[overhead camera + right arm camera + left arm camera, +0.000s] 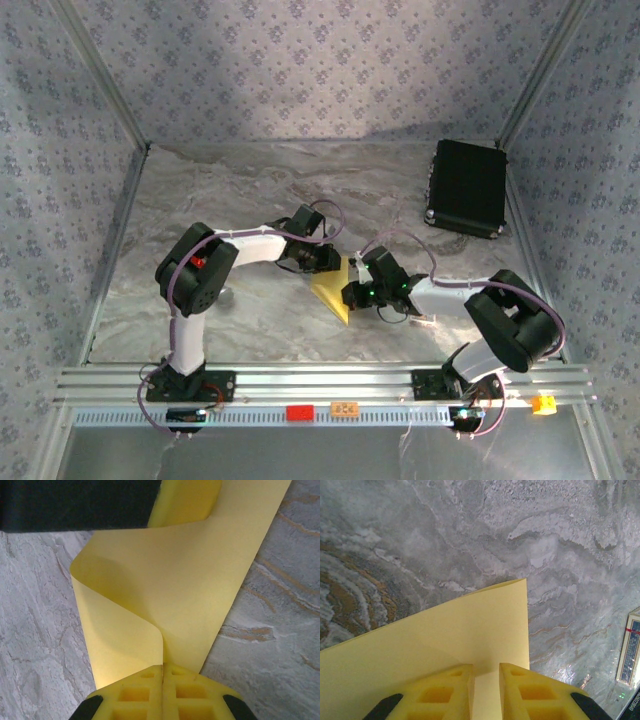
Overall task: Fold a paper plane with a square sheet of paper (pick it up from the middle)
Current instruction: Third fold the triangle at the center of the table.
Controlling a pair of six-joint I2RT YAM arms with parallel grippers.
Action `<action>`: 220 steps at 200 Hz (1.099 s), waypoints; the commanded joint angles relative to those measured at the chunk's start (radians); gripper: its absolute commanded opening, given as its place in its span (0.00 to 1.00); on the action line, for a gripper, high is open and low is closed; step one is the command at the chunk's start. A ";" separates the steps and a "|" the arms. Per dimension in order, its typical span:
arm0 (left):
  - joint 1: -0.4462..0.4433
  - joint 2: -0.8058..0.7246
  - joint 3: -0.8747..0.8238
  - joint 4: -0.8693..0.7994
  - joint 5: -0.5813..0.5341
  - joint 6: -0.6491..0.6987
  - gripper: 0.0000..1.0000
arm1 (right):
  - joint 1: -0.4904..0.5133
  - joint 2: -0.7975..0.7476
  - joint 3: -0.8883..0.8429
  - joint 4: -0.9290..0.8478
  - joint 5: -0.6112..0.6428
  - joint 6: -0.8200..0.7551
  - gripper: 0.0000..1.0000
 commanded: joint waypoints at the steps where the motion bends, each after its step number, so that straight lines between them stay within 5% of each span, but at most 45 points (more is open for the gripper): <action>1: 0.004 0.003 -0.015 -0.011 0.008 -0.005 0.20 | -0.006 0.007 0.023 0.012 0.005 0.001 0.06; 126: 0.012 -0.021 0.026 -0.029 -0.013 0.002 0.21 | -0.008 0.060 0.019 -0.002 0.023 0.007 0.06; 220: 0.064 -0.266 -0.109 0.037 -0.054 -0.106 0.33 | -0.010 0.077 0.030 0.014 0.008 0.010 0.05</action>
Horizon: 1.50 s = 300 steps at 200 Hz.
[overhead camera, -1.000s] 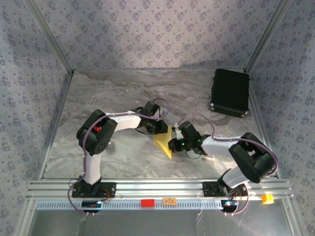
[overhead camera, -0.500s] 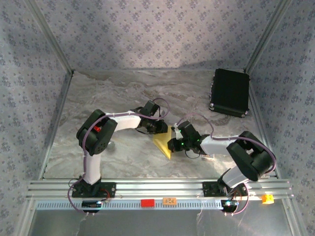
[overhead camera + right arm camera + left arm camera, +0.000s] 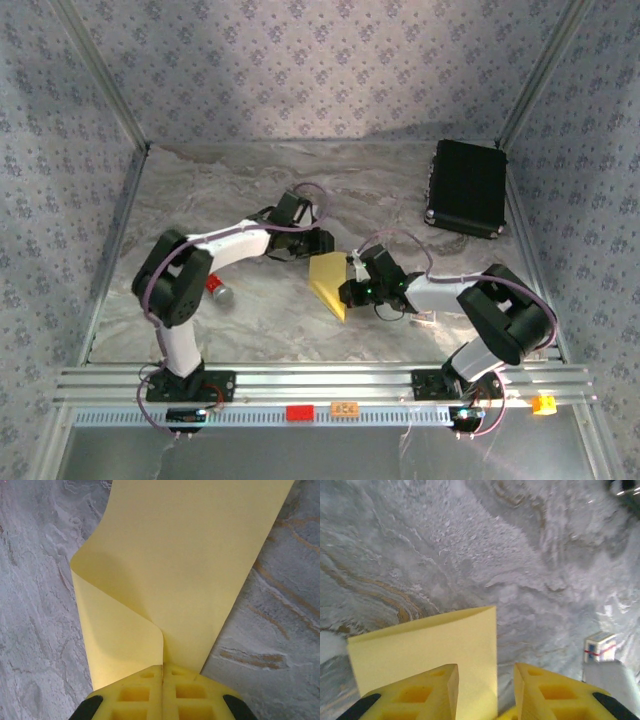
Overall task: Fold a paper plane with a square sheet of paper (pick it up from the middle)
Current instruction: Third fold the triangle at the center of the table.
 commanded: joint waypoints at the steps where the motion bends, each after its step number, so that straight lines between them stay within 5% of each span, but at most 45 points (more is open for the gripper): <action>1: 0.003 -0.090 -0.074 0.039 0.009 -0.060 0.33 | -0.008 0.024 0.011 -0.030 0.017 0.010 0.05; 56: -0.027 -0.212 -0.322 0.314 0.123 -0.268 0.10 | -0.011 0.014 0.010 -0.041 0.027 0.011 0.05; 106: -0.075 -0.190 -0.413 0.437 0.130 -0.368 0.00 | -0.014 0.003 0.008 -0.052 0.033 0.009 0.05; 300: -0.098 -0.070 -0.435 0.370 0.105 -0.324 0.00 | -0.015 0.012 0.008 -0.047 0.034 0.013 0.06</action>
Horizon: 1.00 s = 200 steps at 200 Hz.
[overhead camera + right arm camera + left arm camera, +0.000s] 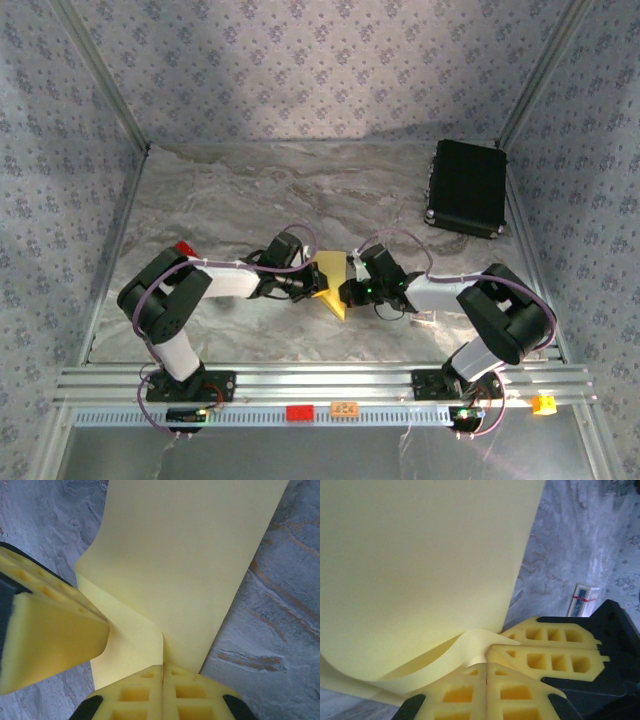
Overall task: Fold a paper plane with a square sheet of paper (pick it up from the middle)
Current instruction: Third fold the triangle at the center of the table.
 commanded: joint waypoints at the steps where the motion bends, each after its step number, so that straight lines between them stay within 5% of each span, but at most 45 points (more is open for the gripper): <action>1: -0.004 0.016 -0.011 -0.042 -0.021 0.042 0.00 | -0.010 0.012 0.008 -0.047 0.035 0.013 0.06; 91: -0.005 0.056 -0.024 -0.060 -0.053 0.073 0.00 | -0.010 0.005 0.011 -0.037 0.013 0.018 0.09; 150: -0.004 0.047 -0.021 -0.074 -0.063 0.082 0.00 | -0.043 -0.126 0.053 -0.175 0.020 0.049 0.36; 200: -0.005 0.035 -0.028 -0.070 -0.077 0.080 0.00 | -0.043 -0.218 0.041 -0.189 -0.151 0.081 0.31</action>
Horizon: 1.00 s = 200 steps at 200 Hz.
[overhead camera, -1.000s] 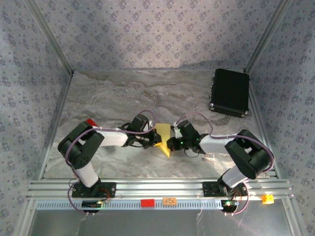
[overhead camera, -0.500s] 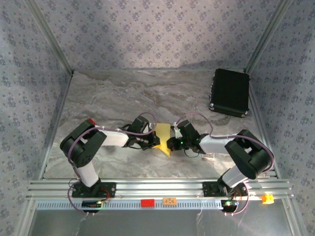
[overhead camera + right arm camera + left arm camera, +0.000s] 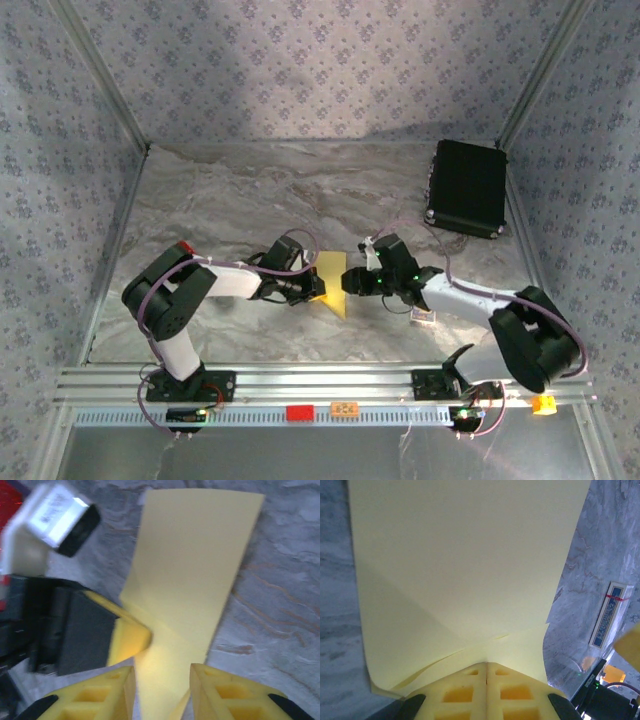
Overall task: Fold a paper plane with a square sheet of paper (pick it up from the middle)
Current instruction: Third fold the triangle at the center of the table.
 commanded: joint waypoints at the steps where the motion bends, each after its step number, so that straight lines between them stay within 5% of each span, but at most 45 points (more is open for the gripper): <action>1: -0.005 0.004 -0.019 -0.046 -0.046 0.021 0.00 | 0.018 -0.018 0.012 -0.041 -0.112 0.034 0.31; 53: -0.004 0.007 -0.023 -0.040 -0.046 0.017 0.00 | 0.120 0.076 0.068 -0.053 -0.108 0.037 0.12; 200: -0.004 0.006 -0.027 -0.039 -0.046 0.018 0.00 | 0.195 0.238 0.120 -0.144 -0.009 0.015 0.10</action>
